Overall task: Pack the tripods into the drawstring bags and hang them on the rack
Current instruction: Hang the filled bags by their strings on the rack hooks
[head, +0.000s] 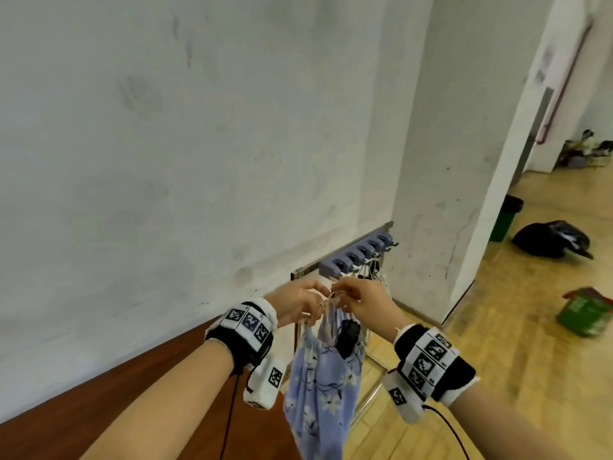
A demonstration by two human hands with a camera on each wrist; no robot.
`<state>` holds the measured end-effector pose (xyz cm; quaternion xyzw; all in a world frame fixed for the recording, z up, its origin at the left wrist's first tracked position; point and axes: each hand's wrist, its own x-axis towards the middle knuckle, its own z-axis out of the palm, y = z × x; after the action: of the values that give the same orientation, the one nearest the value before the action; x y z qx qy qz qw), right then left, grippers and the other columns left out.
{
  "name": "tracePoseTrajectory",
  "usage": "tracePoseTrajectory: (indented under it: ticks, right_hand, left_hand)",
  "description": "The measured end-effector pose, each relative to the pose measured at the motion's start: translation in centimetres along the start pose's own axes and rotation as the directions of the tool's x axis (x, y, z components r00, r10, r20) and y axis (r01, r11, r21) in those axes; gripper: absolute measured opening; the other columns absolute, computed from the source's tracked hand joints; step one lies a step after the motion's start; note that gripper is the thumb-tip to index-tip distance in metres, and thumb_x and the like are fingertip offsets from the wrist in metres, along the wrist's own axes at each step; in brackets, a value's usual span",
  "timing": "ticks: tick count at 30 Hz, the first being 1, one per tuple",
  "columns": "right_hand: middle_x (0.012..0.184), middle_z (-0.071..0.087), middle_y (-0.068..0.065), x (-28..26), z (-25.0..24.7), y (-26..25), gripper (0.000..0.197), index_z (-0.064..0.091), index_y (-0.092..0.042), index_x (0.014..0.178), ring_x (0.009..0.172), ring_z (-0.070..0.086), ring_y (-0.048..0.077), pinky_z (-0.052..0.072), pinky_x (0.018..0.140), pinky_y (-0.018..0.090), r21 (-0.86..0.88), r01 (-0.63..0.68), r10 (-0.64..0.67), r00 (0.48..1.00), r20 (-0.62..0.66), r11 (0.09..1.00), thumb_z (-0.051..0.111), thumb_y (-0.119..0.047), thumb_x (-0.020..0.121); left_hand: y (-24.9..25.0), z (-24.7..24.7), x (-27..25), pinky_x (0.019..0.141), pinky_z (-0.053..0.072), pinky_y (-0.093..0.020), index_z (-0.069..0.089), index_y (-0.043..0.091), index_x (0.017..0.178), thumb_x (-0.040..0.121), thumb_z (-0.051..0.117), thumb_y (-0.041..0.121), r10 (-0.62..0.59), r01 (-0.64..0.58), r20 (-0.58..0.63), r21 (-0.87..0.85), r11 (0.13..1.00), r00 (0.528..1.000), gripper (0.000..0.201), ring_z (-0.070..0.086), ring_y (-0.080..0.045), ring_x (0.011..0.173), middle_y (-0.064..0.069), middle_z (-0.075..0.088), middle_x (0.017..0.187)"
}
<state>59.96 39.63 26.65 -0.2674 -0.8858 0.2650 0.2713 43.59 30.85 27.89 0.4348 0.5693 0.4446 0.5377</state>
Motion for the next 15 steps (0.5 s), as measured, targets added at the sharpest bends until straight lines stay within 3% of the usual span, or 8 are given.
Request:
tracePoseTrajectory:
  ticks: [3, 6, 12, 15]
  right_hand:
    - [0.091, 0.073, 0.001, -0.7, -2.2, 3.1, 0.019, 0.070, -0.014, 0.107, 0.081, 0.068, 0.004, 0.056, 0.081, 0.025, -0.060, -0.028, 0.032, 0.998, 0.057, 0.998, 0.059, -0.008, 0.092]
    - [0.096, 0.071, -0.002, -1.5, -4.4, 5.1, 0.023, 0.068, -0.019, 0.110, 0.089, 0.065, 0.010, 0.053, 0.083, 0.024, -0.127, -0.049, 0.058, 0.996, 0.065, 0.991, 0.063, -0.009, 0.090]
    - [0.086, 0.067, -0.001, -1.6, -5.8, 7.8, 0.022, 0.068, -0.012, 0.103, 0.074, 0.060, 0.012, 0.044, 0.064, 0.013, -0.249, -0.118, 0.122, 0.993, -0.002, 0.961, 0.053, -0.005, 0.089]
    - [0.083, 0.068, 0.003, -0.7, -6.0, 9.2, 0.024, 0.068, -0.007, 0.099, 0.068, 0.064, 0.011, 0.053, 0.061, 0.017, -0.110, -0.257, 0.242, 0.961, -0.132, 0.960, 0.046, -0.001, 0.092]
  left_hand:
    - [0.7, 2.3, 2.0, 0.045, 0.040, -0.026, 0.051, 0.004, 0.097, 0.062, 0.041, -0.013, 0.035, -0.035, 0.033, -0.017, 0.999, 0.999, 0.040, 0.045, -0.022, 0.056, -0.012, 0.052, 0.061]
    - [1.1, 4.1, 4.1, 0.044, 0.038, -0.025, 0.052, 0.003, 0.094, 0.071, 0.036, -0.020, 0.056, -0.056, 0.002, 0.006, 0.998, 0.998, 0.036, 0.043, -0.019, 0.049, -0.012, 0.054, 0.061]
    - [2.0, 5.7, 7.3, 0.043, 0.037, -0.022, 0.053, 0.001, 0.092, 0.075, 0.039, -0.025, 0.133, -0.132, -0.045, 0.039, 0.990, 0.990, 0.033, 0.040, -0.017, 0.045, -0.017, 0.056, 0.066]
    - [2.8, 5.6, 9.5, 0.045, 0.035, -0.021, 0.059, 0.004, 0.095, 0.076, 0.050, -0.023, 0.169, -0.165, -0.041, 0.087, 0.982, 0.985, 0.034, 0.041, -0.015, 0.044, -0.012, 0.066, 0.069]
